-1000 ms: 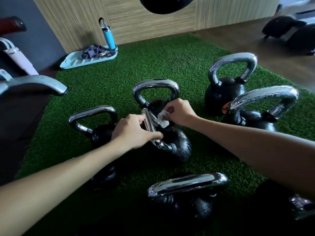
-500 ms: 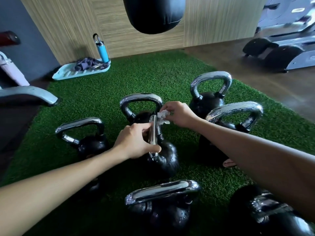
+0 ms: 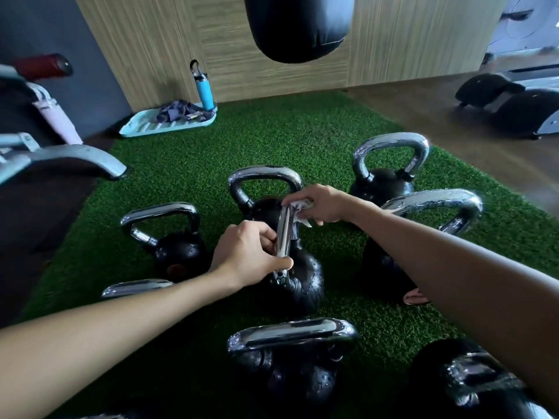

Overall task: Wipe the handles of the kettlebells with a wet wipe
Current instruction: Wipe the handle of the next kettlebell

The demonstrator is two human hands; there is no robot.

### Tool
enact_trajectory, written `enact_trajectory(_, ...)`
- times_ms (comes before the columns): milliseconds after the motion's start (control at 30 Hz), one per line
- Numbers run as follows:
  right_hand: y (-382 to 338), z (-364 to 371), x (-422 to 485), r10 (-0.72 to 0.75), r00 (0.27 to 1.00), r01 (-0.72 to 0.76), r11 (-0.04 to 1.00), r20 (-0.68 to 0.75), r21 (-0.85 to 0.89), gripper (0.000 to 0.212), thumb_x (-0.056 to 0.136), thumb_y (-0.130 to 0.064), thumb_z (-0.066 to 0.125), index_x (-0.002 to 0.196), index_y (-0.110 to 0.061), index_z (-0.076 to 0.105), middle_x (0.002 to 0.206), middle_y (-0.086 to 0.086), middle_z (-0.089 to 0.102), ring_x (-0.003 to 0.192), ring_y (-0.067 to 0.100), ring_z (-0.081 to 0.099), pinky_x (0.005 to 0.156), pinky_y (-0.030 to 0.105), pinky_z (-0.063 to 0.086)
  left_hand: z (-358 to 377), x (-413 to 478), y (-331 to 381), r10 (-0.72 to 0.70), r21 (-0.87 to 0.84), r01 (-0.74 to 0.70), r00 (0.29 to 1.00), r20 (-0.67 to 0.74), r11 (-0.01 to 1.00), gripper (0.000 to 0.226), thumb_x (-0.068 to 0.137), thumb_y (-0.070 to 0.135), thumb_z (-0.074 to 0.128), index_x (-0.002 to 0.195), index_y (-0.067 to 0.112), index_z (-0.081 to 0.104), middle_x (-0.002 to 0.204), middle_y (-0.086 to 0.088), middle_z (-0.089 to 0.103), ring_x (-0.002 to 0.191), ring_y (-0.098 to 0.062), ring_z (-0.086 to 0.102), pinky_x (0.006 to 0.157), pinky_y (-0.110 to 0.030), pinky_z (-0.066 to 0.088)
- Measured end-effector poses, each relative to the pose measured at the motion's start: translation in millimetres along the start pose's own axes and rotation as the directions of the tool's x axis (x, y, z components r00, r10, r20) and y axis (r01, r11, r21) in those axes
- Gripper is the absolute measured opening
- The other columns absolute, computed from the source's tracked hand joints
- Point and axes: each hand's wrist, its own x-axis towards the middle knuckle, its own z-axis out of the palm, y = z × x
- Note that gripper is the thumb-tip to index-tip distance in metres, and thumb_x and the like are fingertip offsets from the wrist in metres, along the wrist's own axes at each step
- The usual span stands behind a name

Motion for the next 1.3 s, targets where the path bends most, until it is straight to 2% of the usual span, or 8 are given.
enact_trajectory(100,2,0,-7,0.023,0.998,-0.027,0.997,-0.057,-0.070,0.046,0.088,-0.018,0.076,0.128,-0.036,0.066,0.121,-0.012,0.067,0.073,-0.004,0.060,0.065,0.018,0.043,-5,8,-10,0.044,0.040,-0.046,0.998,0.049,0.998,0.047,0.053,0.046,0.094,0.094,0.030,0.075,0.075,0.018,0.072,0.067,0.005,0.065,0.068,-0.024,0.058)
enact_trajectory(300,9,-6,-37,-0.046,0.996,0.028,0.977,-0.080,-0.213,0.027,0.084,-0.035,0.079,0.106,-0.047,0.069,0.091,-0.023,0.066,0.077,-0.006,0.060,0.068,0.021,0.043,-44,32,-38,0.174,0.156,-0.207,0.963,0.206,0.966,0.046,0.059,0.042,0.094,0.101,0.041,0.076,0.084,0.029,0.074,0.078,0.007,0.069,0.075,-0.020,0.056)
enact_trajectory(500,5,1,-62,-0.033,0.994,0.008,0.971,-0.102,-0.239,0.019,0.082,-0.044,0.079,0.100,-0.042,0.073,0.083,-0.020,0.070,0.068,-0.007,0.060,0.058,0.014,0.039,-57,46,-52,0.220,0.174,-0.272,0.938,0.269,0.947,0.038,0.062,0.046,0.093,0.095,0.045,0.074,0.082,0.031,0.073,0.078,0.006,0.069,0.070,-0.022,0.055)
enact_trajectory(733,-10,0,-75,0.058,0.994,-0.068,0.993,-0.092,-0.100,0.017,0.082,-0.033,0.081,0.095,-0.042,0.074,0.086,-0.015,0.073,0.070,0.001,0.061,0.060,0.015,0.043,-62,50,-50,0.246,0.221,-0.318,0.922,0.300,0.922,0.038,0.066,0.040,0.091,0.100,0.043,0.074,0.077,0.030,0.071,0.075,0.010,0.068,0.074,-0.028,0.059)
enact_trajectory(800,-14,1,-81,0.056,0.995,-0.064,0.992,-0.079,-0.107,0.019,0.081,-0.034,0.082,0.099,-0.037,0.076,0.080,-0.017,0.072,0.060,-0.004,0.060,0.054,0.009,0.042,-62,49,-50,0.250,0.252,-0.325,0.924,0.290,0.912,0.038,0.067,0.039,0.089,0.101,0.044,0.072,0.077,0.032,0.068,0.076,0.010,0.067,0.072,-0.026,0.058)
enact_trajectory(967,-23,-5,-87,0.102,0.995,-0.102,0.989,-0.004,-0.103,0.023,0.082,-0.023,0.081,0.102,-0.034,0.078,0.078,-0.023,0.073,0.051,0.004,0.066,0.057,0.020,0.051,-61,39,-57,0.302,0.263,-0.360,0.923,0.237,0.895,0.038,0.072,0.051,0.077,0.107,0.047,0.063,0.094,0.031,0.071,0.081,0.008,0.065,0.072,-0.025,0.057)
enact_trajectory(1133,-37,-33,-68,0.114,0.993,-0.116,0.967,-0.026,-0.228,0.038,0.080,-0.029,0.083,0.117,-0.033,0.074,0.106,-0.018,0.068,0.090,0.007,0.065,0.084,0.028,0.050,-70,47,-63,0.288,0.122,-0.301,0.951,0.113,0.946,0.039,0.085,0.059,0.068,0.107,0.044,0.040,0.105,0.024,0.067,0.087,-0.001,0.065,0.074,-0.029,0.053)
enact_trajectory(1300,-38,-45,-35,0.125,0.940,-0.131,0.991,-0.317,0.001,0.032,0.082,-0.020,0.081,0.113,-0.018,0.074,0.104,-0.001,0.075,0.071,0.009,0.069,0.054,0.015,0.051,-71,83,-48,0.155,0.164,-0.144,0.986,-0.056,0.976,0.021,0.087,0.038,0.071,0.100,0.035,0.055,0.091,0.020,0.069,0.078,-0.006,0.065,0.071,-0.026,0.052)
